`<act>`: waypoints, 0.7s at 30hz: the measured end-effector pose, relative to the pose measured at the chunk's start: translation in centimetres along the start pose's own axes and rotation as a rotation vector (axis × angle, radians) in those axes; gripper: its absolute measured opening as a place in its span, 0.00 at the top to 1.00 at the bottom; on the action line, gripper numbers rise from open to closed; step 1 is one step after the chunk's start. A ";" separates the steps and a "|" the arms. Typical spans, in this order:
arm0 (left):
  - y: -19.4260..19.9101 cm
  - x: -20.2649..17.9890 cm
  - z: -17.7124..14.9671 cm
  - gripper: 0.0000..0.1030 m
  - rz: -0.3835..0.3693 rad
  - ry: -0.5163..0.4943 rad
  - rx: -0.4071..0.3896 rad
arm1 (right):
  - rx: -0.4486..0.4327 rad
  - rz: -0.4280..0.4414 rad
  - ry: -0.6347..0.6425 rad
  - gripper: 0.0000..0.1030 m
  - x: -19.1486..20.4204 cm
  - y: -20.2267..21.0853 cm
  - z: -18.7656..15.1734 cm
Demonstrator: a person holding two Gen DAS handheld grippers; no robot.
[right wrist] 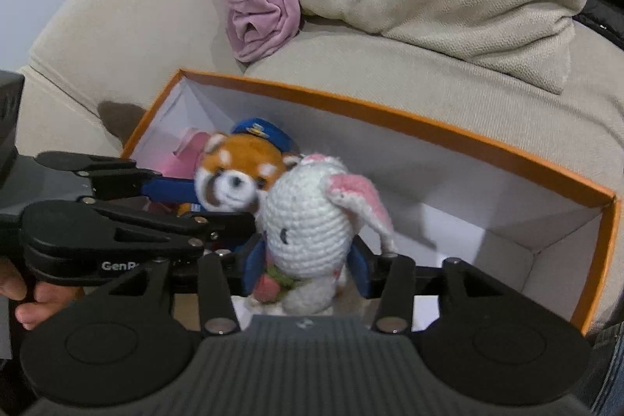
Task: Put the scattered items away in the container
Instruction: 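Lift both plush toys into the orange box and open both grippers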
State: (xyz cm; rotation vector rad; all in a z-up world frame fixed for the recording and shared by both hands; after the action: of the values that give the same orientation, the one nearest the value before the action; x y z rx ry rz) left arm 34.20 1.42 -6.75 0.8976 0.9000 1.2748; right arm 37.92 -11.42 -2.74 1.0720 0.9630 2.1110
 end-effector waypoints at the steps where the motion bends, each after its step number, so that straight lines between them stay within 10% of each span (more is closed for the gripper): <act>1: 0.4 0.0 0.0 0.42 0.004 -0.001 -0.017 | -0.011 -0.001 -0.001 0.42 0.1 0.7 -0.1; 12: 8.1 2.9 -2.9 0.42 0.106 0.052 -0.266 | 0.019 -0.123 0.094 0.35 1.3 2.7 -2.6; 17: 8.3 5.9 -5.0 0.44 0.105 0.149 -0.234 | 0.038 -0.221 0.089 0.37 0.7 0.0 -2.0; 21: 7.1 6.9 -6.3 0.64 0.044 0.178 -0.205 | 0.062 -0.257 0.094 0.43 0.4 -1.5 -1.9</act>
State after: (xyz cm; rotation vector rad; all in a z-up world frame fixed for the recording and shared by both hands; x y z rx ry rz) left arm 26.17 9.16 -3.03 0.6533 0.8727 1.4728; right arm 36.32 -10.91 -4.53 0.8350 1.1520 1.9451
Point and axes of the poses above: each gripper's, at about its wrist camera, not at the fingertips, and y roughly against the way its jaws point, x to its left, z to its top, the point moved 2 cm from there along -y, roughly the way its jaws point, and after that the axes turned 2 degrees about -y, right-handed, at the moved point
